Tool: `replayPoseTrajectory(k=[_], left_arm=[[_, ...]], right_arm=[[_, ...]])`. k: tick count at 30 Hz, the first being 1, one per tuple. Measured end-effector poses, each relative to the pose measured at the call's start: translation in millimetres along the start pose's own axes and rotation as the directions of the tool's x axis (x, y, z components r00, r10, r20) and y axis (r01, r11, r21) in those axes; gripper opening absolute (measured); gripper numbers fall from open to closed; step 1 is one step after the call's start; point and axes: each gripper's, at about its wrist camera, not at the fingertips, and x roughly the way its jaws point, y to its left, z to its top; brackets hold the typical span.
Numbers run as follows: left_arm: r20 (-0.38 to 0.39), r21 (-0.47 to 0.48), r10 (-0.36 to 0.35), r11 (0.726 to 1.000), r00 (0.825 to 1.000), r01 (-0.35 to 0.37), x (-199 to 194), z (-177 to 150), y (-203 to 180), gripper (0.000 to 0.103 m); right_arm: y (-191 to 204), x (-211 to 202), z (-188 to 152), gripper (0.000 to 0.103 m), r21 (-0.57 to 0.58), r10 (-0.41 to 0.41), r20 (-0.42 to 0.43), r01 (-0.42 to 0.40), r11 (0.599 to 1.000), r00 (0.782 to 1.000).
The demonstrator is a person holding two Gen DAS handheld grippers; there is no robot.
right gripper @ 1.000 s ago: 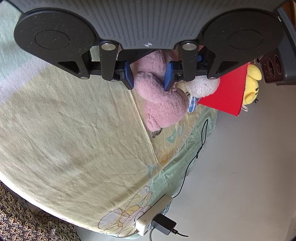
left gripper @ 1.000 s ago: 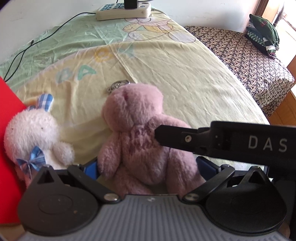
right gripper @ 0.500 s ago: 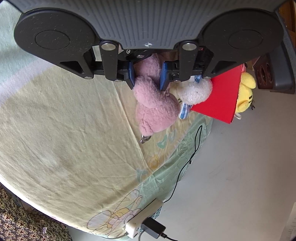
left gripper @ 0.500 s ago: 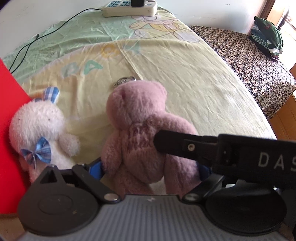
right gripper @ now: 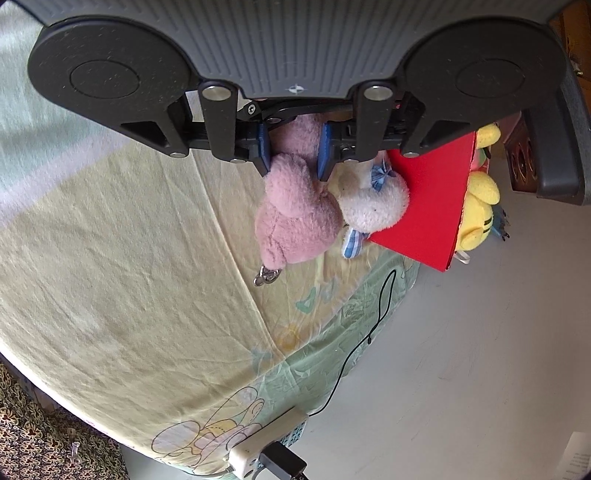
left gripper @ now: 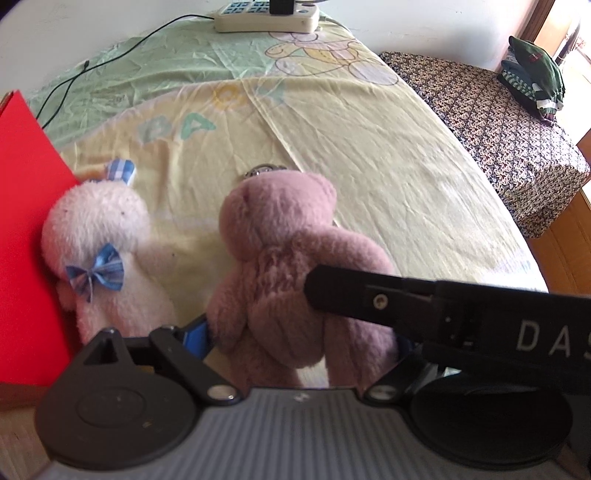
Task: Organize objects
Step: 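Lift the teddy bear off the bed with the right gripper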
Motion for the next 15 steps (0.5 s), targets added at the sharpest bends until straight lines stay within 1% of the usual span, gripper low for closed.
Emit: replayPoseTrajectory(k=[8, 15], left_arm=[[0.006, 0.007, 0.006, 1.0, 1.0, -0.006, -14, -10, -6, 0.089], [-0.008, 0.004, 0.012, 1.0, 1.0, -0.012, -25, -24, -14, 0.089]], right_arm=[[8, -12, -4, 0.029, -0.031, 0.005, -0.023, -0.005, 1.0, 1.0], [15, -20, -10, 0.029, -0.077, 0.009, -0.059, -0.014, 0.997, 0.998]])
